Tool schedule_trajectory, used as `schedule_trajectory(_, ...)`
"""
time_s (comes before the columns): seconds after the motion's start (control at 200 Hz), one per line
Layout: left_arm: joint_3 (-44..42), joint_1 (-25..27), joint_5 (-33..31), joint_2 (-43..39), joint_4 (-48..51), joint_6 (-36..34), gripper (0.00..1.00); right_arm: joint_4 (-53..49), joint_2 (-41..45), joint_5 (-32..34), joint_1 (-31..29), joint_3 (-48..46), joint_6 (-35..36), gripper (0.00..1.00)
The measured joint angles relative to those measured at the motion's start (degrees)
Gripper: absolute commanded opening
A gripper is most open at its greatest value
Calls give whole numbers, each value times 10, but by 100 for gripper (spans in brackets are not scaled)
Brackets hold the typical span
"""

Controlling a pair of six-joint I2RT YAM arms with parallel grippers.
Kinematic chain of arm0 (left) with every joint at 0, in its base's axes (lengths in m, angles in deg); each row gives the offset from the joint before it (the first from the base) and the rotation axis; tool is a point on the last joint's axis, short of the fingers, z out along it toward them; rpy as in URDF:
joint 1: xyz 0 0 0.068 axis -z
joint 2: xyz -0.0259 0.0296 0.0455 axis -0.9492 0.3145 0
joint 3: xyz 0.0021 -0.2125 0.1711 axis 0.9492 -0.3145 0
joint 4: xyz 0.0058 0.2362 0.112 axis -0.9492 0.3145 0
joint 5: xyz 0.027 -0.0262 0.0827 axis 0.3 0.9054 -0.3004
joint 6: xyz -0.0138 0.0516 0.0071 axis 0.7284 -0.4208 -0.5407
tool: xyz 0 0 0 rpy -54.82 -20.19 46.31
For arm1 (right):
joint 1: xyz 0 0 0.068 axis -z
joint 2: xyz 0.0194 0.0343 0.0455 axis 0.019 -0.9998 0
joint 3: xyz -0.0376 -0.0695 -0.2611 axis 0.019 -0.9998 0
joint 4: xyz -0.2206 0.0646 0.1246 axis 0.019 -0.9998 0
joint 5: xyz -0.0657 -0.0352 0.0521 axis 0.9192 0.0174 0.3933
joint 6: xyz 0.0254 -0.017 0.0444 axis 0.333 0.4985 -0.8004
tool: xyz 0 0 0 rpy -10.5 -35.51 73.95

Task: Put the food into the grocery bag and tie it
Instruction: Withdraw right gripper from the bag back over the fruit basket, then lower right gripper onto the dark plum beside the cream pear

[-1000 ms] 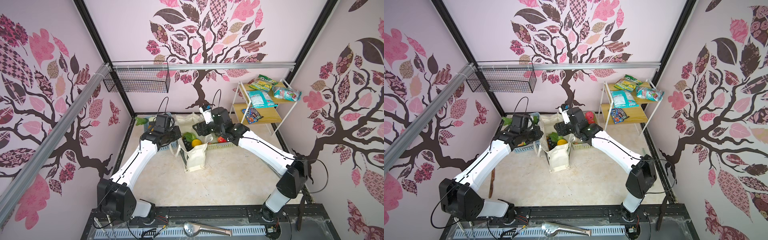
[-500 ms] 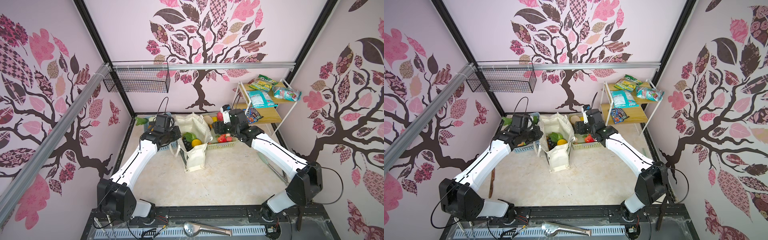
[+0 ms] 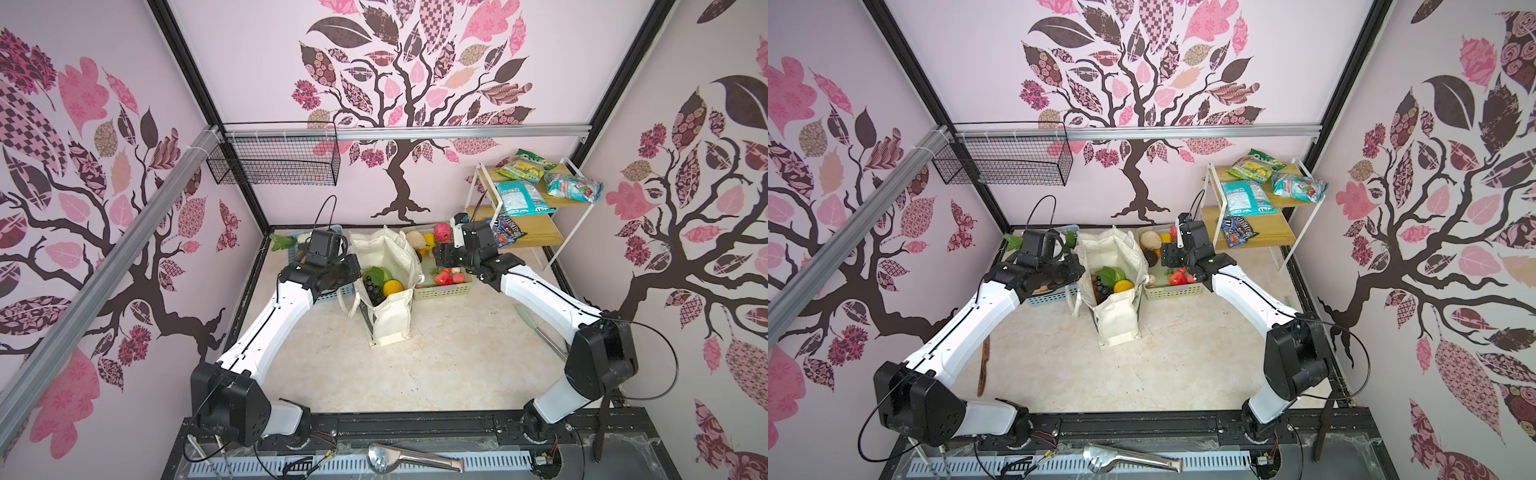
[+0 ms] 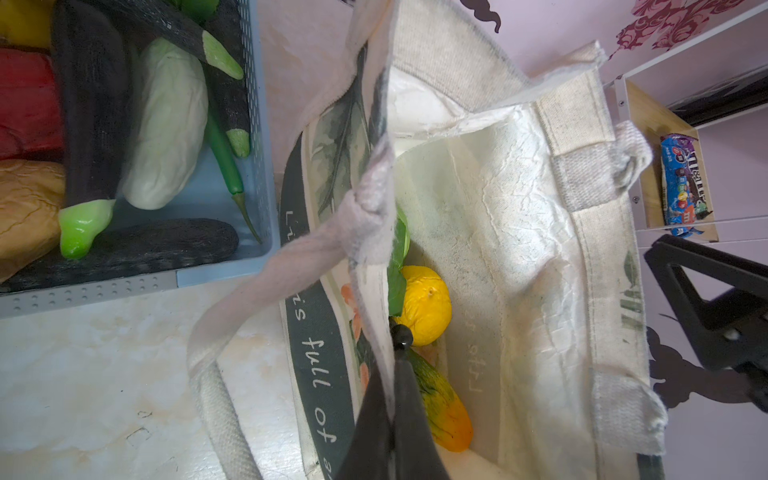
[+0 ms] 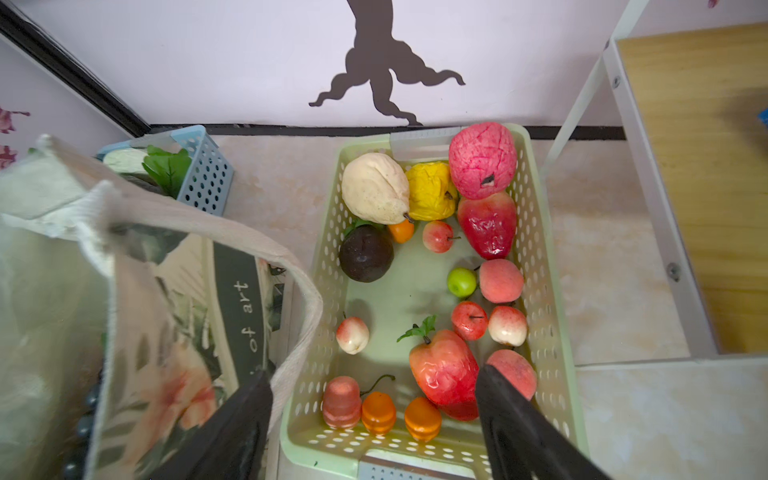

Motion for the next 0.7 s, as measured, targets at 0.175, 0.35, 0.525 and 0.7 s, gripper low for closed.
schedule_trajectory(0.175, 0, 0, -2, -3, 11, 0, 0, 11, -34, -8, 13, 0, -4, 79)
schedule_trajectory(0.35, 0, 3, -12, -3, 15, 0, 0, 24, -75, -21, 18, 12, -9, 78)
schedule_trajectory(0.525, 2, 8, -20, -3, 17, 0, 0, 27, -122, -39, 19, 37, -14, 79)
schedule_trajectory(0.7, 9, 14, -27, 2, 21, 0, 0, 29, -167, -55, 20, 78, -24, 79)
